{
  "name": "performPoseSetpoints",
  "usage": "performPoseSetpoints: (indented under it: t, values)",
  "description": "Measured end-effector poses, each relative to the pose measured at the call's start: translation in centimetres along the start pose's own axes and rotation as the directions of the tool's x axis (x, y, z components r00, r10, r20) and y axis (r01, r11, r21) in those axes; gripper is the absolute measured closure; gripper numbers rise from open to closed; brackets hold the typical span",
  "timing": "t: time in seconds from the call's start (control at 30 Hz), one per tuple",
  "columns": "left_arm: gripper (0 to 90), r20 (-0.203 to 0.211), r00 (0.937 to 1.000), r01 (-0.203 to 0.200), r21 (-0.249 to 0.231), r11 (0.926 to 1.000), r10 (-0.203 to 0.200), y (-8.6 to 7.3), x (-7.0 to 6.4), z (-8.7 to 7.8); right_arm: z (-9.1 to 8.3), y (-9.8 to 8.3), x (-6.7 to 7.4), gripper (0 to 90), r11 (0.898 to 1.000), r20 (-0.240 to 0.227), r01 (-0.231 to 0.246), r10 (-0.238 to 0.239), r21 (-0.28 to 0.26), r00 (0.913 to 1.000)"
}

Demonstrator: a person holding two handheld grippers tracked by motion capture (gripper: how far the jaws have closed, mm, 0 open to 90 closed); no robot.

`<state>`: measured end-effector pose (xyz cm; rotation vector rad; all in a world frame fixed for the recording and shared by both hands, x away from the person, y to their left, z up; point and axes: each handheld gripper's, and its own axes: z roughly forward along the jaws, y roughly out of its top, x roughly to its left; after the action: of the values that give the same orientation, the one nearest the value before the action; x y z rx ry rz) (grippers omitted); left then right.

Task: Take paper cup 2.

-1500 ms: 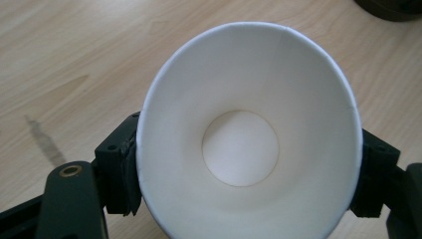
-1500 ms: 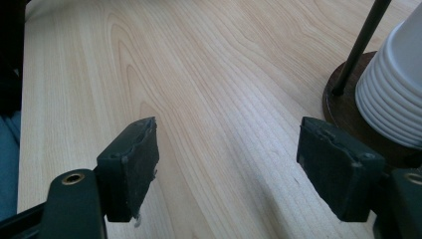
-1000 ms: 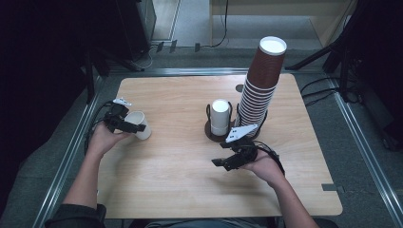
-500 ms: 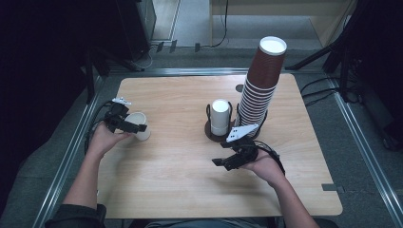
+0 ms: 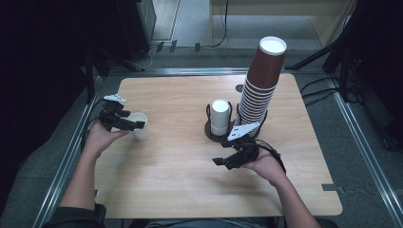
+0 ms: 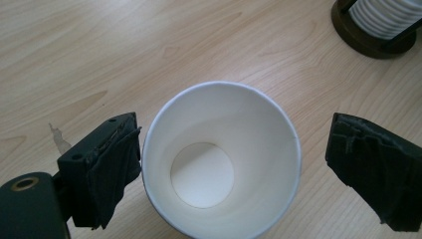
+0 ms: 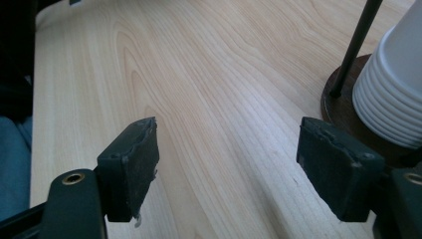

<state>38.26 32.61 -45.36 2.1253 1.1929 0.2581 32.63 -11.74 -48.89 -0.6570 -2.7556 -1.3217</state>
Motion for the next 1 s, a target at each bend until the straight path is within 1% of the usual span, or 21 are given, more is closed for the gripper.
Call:
performPoseSetpoints:
  t: [0.1,0.2,0.23,0.27,0.3,0.37,0.4,0.43,0.47,0.53,0.6,0.63,0.67,0.7,0.73,0.77,0.8,0.9,0.97,1.0]
  values:
    - [7.2,0.004,1.0000,-0.004,-0.007,1.0000,0.004,0.2,-0.2,-0.6,-0.3,0.3,0.1,24.2,1.000,-0.005,0.004,-0.004,-0.021,1.0000]
    - [7.8,0.008,0.9999,-0.010,0.004,0.9999,0.010,0.4,-0.4,-1.0,-0.7,0.5,0.2,23.9,1.000,-0.007,0.008,-0.008,-0.031,0.9999]
    - [7.8,0.025,0.9997,-0.004,-0.006,1.0000,0.004,0.5,-0.5,-1.4,-0.8,0.5,0.2,23.9,1.000,-0.002,0.012,-0.012,-0.029,0.9999]
    - [7.9,0.025,0.9997,-0.004,-0.006,1.0000,0.004,0.5,-0.5,-1.4,-0.9,0.5,0.3,23.9,0.999,-0.007,0.018,-0.018,-0.029,0.9998]
    - [8.3,0.045,0.9990,0.005,-0.013,0.9999,-0.005,0.7,-0.8,-1.7,-1.1,0.6,0.3,23.8,0.999,-0.010,0.018,-0.018,-0.027,0.9998]
    - [8.3,0.048,0.9988,0.001,-0.015,0.9999,0.000,0.8,-1.1,-2.0,-1.4,0.7,0.3,22.4,0.999,-0.011,0.017,-0.018,-0.031,0.9998]
    - [8.8,0.056,0.9984,-0.003,-0.017,0.9998,0.004,0.9,-1.3,-2.1,-1.6,0.7,0.4,21.0,0.999,-0.014,0.015,-0.016,-0.033,0.9998]
    - [13.1,0.064,0.9979,-0.011,-0.026,0.9996,0.012,1.0,-1.6,-2.2,-1.8,0.8,0.4,20.7,0.999,-0.005,0.022,-0.023,-0.039,0.9997]
    - [14.9,0.069,0.9972,-0.028,-0.035,0.9990,0.030,1.1,-1.9,-2.4,-2.1,0.8,0.4,20.7,0.999,-0.003,0.021,-0.022,-0.042,0.9998]
    - [16.2,0.073,0.9963,-0.041,-0.040,0.9983,0.044,1.3,-2.5,-2.4,-2.6,0.8,0.4,20.7,0.998,0.022,0.029,-0.028,-0.048,0.9994]
    - [17.3,0.085,0.9951,-0.047,-0.039,0.9981,0.050,1.5,-3.0,-2.4,-3.2,0.8,0.3,20.7,0.998,0.019,0.032,-0.032,-0.047,0.9993]
    - [19.3,0.092,0.9943,-0.050,-0.038,0.9980,0.054,1.6,-3.2,-2.4,-3.5,0.7,0.3,20.7,0.998,0.016,0.034,-0.033,-0.047,0.9993]
    - [21.4,0.092,0.9943,-0.050,-0.038,0.9980,0.054,1.6,-3.2,-2.4,-3.8,0.7,0.3,20.7,0.999,0.022,0.030,-0.029,-0.043,0.9993]
    - [21.5,0.098,0.9931,-0.060,-0.033,0.9976,0.063,1.7,-3.6,-2.3,-4.1,0.6,0.2,20.7,0.999,0.030,0.022,-0.021,-0.039,0.9993]
    - [21.5,0.098,0.9931,-0.060,-0.033,0.9976,0.063,1.7,-3.6,-2.3,-4.1,0.6,0.2,20.7,0.999,0.030,0.022,-0.021,-0.039,0.9993]
    - [22.1,0.109,0.9917,-0.064,-0.034,0.9974,0.067,1.8,-4.0,-2.2,-4.5,0.5,0.1,20.7,0.999,0.043,0.011,-0.010,-0.032,0.9990]
    - [22.9,0.114,0.9910,-0.066,-0.036,0.9972,0.070,1.9,-4.2,-2.1,-4.7,0.4,0.1,20.7,1.000,0.045,0.006,-0.005,-0.029,0.9990]
    - [27.6,0.148,0.9859,-0.072,-0.045,0.9964,0.078,2.0,-4.8,-2.0,-5.5,0.3,0.0,20.7,1.000,0.065,-0.003,0.005,-0.030,0.9979]
    - [28.0,0.158,0.9837,-0.079,-0.041,0.9960,0.085,2.2,-5.3,-1.9,-6.0,0.2,-0.2,20.6,0.999,0.072,-0.006,0.009,-0.041,0.9974]
    - [28.2,0.164,0.9820,-0.088,-0.039,0.9953,0.093,2.3,-5.6,-1.9,-6.3,0.2,-0.3,20.0,0.999,0.074,-0.020,0.024,-0.046,0.9970]
